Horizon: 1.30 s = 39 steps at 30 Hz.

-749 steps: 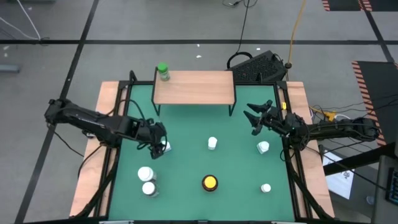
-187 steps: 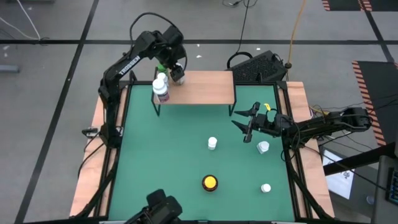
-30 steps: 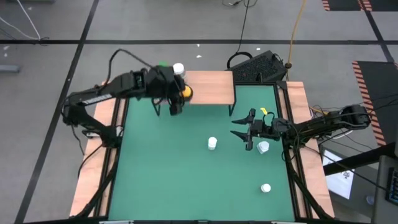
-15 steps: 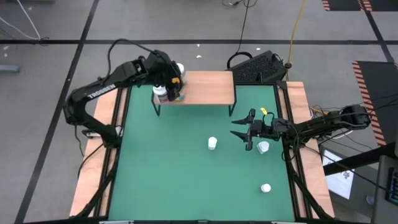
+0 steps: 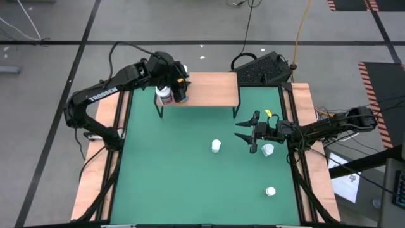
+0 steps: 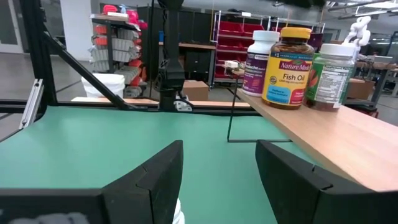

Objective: Pick and place medicine bottles onto shelf by color
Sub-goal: Put the left white supplement bottle on the shelf

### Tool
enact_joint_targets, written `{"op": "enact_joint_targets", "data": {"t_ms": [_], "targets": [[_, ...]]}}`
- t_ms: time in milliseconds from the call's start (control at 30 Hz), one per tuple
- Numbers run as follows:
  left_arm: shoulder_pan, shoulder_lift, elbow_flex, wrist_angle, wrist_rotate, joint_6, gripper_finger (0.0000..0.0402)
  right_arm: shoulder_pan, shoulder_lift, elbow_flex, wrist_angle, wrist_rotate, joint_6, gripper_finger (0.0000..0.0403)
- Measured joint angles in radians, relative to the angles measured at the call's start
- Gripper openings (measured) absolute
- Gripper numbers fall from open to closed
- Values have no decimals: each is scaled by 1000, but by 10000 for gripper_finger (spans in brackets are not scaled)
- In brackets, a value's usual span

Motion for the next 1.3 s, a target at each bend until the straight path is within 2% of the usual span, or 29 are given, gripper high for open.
{"op": "enact_joint_targets", "data": {"t_ms": [167,300,433,567,700,833,1067,1300], "targets": [[-106,2,1,72,18,46,146,0,0,0,0,0,-2,199],[-235,43,2,99,53,24,184,0,0,0,0,0,-8,199],[-371,151,0,112,53,-2,228,0,0,0,0,0,-10,199],[-471,278,0,190,-32,-38,262,0,0,0,5,0,-9,199],[-525,398,0,254,-90,-77,280,0,0,0,13,0,-3,199],[-547,469,0,244,-90,-34,281,0,0,0,15,0,-1,199],[-563,501,0,157,-78,234,259,0,0,0,8,-1,-3,199],[-526,500,0,190,-79,283,230,0,0,0,1,-4,-1,199]]}}
